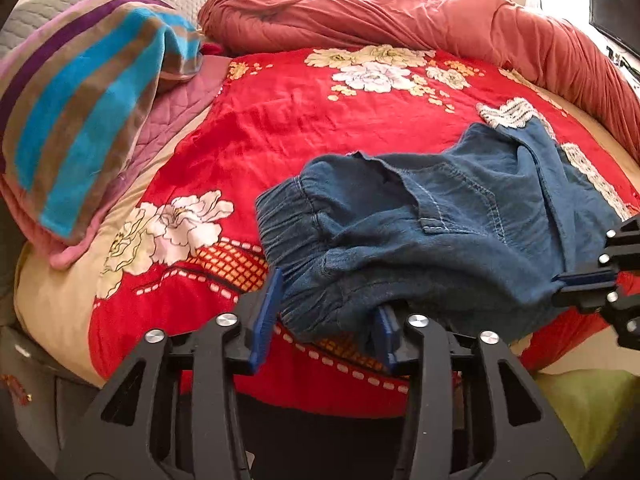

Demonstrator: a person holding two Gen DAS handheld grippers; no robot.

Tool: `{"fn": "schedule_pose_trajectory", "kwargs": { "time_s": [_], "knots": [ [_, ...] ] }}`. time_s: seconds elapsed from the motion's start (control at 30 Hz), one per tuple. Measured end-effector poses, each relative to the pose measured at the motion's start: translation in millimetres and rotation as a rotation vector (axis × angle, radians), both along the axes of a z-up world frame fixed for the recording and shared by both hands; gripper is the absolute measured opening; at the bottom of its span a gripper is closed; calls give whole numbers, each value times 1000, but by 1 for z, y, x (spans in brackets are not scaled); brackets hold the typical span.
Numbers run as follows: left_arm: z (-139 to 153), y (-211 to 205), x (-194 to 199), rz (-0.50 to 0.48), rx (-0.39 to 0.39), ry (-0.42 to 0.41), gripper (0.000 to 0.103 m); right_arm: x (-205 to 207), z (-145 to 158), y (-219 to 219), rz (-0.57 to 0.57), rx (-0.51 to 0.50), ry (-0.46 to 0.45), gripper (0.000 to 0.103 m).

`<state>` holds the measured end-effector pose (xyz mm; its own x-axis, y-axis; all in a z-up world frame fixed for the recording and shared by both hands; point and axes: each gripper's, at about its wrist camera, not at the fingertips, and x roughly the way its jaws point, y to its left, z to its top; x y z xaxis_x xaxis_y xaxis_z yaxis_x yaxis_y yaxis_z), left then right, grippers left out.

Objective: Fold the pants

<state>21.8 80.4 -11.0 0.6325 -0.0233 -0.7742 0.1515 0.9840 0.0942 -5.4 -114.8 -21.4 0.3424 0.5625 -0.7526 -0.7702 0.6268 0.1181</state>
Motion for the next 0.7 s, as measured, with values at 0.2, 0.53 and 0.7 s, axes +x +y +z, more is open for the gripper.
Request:
{"fn": "schedule_pose_trajectory", "kwargs": {
  "time_s": [0.2, 0.53, 0.7],
  "knots": [
    [7, 25, -23, 40, -100, 23, 44, -3, -1, -6, 2, 34, 18, 6],
    [46, 4, -37, 28, -229, -65, 25, -9, -3, -1, 71, 71, 91, 6],
    [24, -36, -9, -24, -116, -10, 25, -12, 27, -24, 8, 136, 12, 10]
  ]
}}
